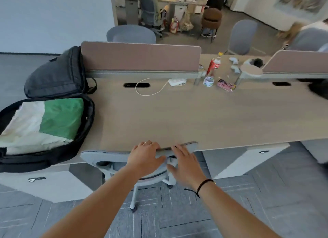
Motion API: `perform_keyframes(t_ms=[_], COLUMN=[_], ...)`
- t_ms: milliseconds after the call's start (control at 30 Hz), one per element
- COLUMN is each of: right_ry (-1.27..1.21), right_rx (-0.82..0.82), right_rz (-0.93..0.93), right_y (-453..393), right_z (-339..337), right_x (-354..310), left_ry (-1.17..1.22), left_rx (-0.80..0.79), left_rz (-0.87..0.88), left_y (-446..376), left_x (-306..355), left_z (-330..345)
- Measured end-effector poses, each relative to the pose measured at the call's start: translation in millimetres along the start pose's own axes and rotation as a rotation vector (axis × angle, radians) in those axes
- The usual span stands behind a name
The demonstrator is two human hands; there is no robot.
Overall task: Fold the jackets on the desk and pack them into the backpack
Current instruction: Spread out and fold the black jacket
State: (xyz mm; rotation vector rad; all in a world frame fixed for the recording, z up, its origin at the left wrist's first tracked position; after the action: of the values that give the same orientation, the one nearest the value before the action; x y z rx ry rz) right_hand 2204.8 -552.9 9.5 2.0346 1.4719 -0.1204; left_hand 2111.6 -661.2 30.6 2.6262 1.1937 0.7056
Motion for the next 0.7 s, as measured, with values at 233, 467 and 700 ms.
perform_keyframes(t_ms=[233, 467, 700], right_ry=[-0.061, -0.204, -0.290], right_rx=[0.234, 0.431, 0.608], right_rz=[0.216, 0.418, 0.695], right_y=[115, 229, 395], right_z=[-69, -94, -101], right_x=[91, 202, 342], left_ry=[0.267, 0.139, -0.044], left_rx=[-0.053, -0.043, -0.016], left_rz=[0.282, 0.513, 0.762], left_y=[-8, 13, 52], left_x=[154, 309, 489], left_z=[13, 46, 113])
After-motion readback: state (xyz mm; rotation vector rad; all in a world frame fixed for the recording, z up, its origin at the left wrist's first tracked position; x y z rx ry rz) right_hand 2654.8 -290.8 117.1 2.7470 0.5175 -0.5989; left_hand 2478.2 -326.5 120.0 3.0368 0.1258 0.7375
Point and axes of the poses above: each hand's wrist, its own y-axis away from the middle knuckle, its own z-axis out of the palm, x = y × z, the point moved 10 cm from there along -y, towards the middle knuckle, and after that the axes turned 10 degrees about -x, right-handed, at the moved point
